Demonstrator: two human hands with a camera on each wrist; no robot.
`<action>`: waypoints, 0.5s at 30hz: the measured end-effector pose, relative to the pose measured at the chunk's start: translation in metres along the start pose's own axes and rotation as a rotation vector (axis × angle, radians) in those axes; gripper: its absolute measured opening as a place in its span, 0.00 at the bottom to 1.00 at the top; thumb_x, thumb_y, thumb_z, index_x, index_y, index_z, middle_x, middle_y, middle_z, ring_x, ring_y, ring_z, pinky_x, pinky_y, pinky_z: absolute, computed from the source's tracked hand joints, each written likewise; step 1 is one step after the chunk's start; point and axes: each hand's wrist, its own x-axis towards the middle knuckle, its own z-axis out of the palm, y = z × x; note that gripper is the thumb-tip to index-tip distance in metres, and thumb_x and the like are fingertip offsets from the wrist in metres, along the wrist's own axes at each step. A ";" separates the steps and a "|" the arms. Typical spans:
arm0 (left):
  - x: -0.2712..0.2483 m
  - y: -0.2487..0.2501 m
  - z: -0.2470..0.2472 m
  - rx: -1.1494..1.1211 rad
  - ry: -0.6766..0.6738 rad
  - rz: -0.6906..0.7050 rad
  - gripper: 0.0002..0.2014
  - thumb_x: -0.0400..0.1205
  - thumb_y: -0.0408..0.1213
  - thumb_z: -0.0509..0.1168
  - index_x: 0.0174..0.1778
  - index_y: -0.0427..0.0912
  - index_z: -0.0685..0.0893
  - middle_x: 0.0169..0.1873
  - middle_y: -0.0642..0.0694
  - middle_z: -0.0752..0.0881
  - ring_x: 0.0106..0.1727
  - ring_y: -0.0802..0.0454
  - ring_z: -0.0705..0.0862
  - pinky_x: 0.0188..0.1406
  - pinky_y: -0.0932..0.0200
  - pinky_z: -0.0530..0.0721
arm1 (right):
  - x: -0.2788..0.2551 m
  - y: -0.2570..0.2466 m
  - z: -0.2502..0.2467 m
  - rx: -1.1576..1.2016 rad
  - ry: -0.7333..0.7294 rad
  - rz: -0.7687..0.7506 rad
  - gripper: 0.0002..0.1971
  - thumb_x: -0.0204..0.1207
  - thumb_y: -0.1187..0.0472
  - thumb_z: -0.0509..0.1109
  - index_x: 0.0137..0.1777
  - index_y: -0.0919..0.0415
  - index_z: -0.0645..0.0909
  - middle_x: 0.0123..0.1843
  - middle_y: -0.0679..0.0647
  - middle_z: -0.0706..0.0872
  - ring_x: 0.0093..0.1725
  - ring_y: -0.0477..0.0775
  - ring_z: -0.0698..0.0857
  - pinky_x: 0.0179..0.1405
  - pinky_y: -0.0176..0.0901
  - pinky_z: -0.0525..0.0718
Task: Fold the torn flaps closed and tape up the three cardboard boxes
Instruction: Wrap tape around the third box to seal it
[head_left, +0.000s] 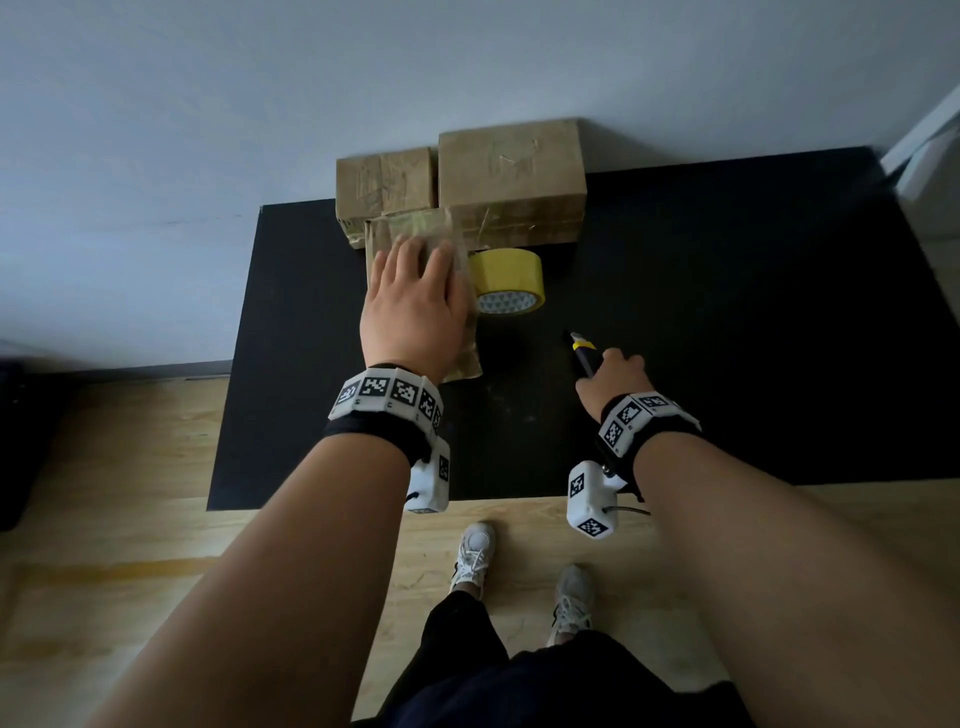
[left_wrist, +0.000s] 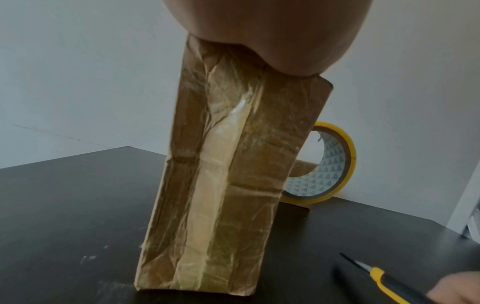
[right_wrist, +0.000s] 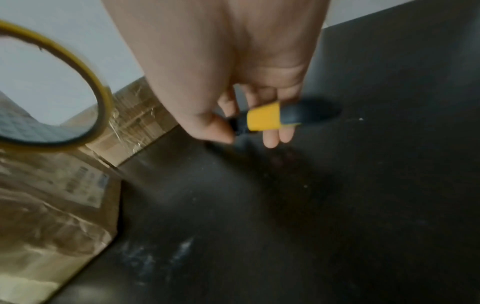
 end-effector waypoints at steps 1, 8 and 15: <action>0.000 0.000 -0.001 -0.004 -0.004 -0.001 0.20 0.88 0.47 0.52 0.70 0.43 0.78 0.72 0.40 0.76 0.79 0.41 0.68 0.82 0.44 0.60 | -0.003 -0.003 -0.005 0.099 0.025 0.030 0.23 0.83 0.58 0.62 0.77 0.61 0.66 0.73 0.65 0.71 0.66 0.66 0.79 0.54 0.55 0.78; 0.002 0.002 -0.010 -0.064 -0.052 -0.008 0.18 0.88 0.45 0.55 0.71 0.44 0.78 0.72 0.42 0.75 0.78 0.42 0.67 0.79 0.43 0.64 | -0.034 -0.034 -0.055 0.604 0.087 -0.148 0.17 0.82 0.45 0.63 0.68 0.48 0.73 0.49 0.51 0.83 0.42 0.57 0.88 0.45 0.54 0.90; 0.007 -0.004 -0.013 -0.123 -0.112 -0.041 0.19 0.87 0.46 0.56 0.73 0.48 0.76 0.74 0.47 0.73 0.77 0.45 0.66 0.78 0.47 0.64 | -0.076 -0.065 -0.078 0.673 -0.176 -0.407 0.28 0.83 0.52 0.65 0.82 0.44 0.64 0.37 0.59 0.85 0.28 0.58 0.85 0.27 0.46 0.85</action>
